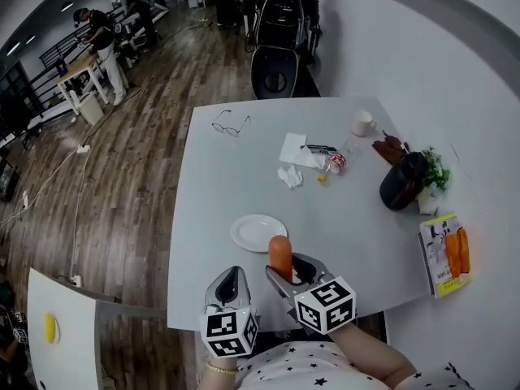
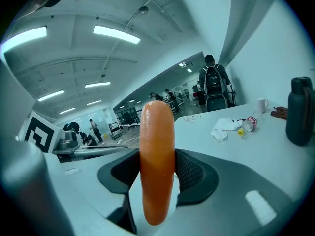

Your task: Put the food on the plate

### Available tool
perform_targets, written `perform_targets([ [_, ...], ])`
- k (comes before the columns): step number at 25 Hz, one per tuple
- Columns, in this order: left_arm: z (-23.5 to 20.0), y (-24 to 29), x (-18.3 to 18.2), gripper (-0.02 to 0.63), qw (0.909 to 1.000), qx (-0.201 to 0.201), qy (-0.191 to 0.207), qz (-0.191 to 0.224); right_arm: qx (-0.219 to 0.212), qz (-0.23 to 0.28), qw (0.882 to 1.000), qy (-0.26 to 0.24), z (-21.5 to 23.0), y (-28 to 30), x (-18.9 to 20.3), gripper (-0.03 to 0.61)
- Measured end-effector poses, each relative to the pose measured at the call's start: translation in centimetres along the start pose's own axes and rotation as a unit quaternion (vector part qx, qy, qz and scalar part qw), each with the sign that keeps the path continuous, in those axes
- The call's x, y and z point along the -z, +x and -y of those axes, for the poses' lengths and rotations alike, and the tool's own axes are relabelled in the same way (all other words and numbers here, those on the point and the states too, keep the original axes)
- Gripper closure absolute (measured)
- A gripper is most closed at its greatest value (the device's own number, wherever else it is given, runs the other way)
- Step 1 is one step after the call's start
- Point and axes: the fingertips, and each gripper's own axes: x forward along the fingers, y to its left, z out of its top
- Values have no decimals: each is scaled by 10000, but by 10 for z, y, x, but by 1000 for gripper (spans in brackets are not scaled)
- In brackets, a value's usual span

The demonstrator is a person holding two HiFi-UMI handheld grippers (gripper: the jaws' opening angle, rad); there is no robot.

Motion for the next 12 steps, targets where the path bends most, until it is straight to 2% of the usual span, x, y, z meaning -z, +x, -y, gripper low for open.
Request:
perform_targets([
  [3,-1,-4,2,606,10000,-77,-37,-2,-58,-190,9995,-250,6,8,1,362],
  [6,-1,-7,4,606,9999,-109,-56,-26,-138,-486,9960,-734,16,22,1,362],
  [9,-2,-5,5,606,9999,-112,-106,-30,-167,-894,9863,-1377,30,40,1,362],
  [12,-3,0,5,606,9999,-85,-96,-32,-260,-1403,9700,-1967,45,62,9,362],
])
